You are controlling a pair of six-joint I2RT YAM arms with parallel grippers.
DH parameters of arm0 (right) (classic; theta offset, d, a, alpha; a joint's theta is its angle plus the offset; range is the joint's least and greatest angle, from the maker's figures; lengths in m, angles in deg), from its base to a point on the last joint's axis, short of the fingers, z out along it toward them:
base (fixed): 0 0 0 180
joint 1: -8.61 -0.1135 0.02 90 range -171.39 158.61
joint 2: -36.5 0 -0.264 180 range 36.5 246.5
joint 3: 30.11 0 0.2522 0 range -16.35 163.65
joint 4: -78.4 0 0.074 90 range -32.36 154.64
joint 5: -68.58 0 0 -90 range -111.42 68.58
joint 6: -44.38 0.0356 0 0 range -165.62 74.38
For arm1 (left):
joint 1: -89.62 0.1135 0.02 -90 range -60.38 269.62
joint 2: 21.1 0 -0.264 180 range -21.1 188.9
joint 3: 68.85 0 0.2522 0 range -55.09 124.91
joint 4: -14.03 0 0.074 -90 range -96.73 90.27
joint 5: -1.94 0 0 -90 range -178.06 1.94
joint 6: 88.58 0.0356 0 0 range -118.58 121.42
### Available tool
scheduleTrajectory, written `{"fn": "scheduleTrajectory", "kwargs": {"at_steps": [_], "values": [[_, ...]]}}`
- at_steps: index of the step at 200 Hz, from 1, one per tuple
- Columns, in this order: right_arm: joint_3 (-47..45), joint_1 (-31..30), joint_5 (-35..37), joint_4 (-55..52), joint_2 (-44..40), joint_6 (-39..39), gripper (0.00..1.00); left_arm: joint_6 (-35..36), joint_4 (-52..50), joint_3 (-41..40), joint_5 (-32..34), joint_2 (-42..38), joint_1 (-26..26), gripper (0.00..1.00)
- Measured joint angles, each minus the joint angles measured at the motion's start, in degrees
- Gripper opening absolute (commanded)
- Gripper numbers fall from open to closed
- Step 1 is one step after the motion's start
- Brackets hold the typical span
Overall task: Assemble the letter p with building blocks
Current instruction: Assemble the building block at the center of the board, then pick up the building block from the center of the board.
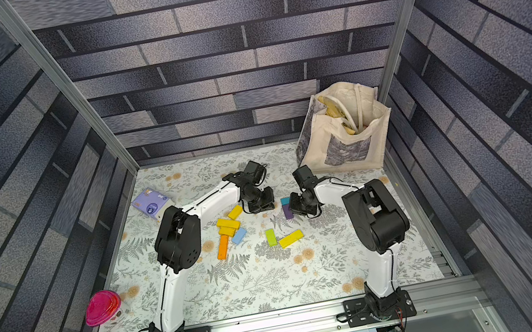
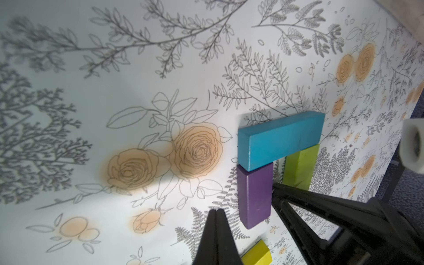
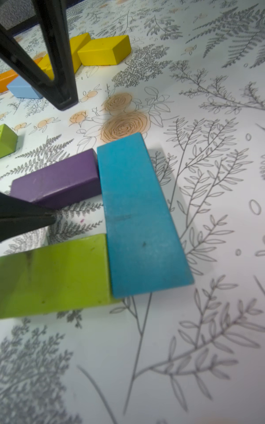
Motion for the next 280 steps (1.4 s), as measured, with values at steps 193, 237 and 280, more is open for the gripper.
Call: {"fn": "scheduleTrajectory", "kwargs": {"at_steps": [193, 237, 280], "values": [[-3.7, -4.2, 2.3, -3.0, -15.6, -5.7, 0.49, 1.4, 9.0, -13.3, 5.6, -14.0, 1.2, 0.38], [-3.5, -11.4, 4.5, -5.0, -15.3, -7.0, 0.61, 1.7, 13.1, -22.6, 9.2, -24.4, 4.7, 0.49], [1.4, -18.8, 6.9, -6.5, -10.8, -7.0, 0.64, 2.9, 14.1, -29.3, 11.0, -30.4, 7.4, 0.61]]}}
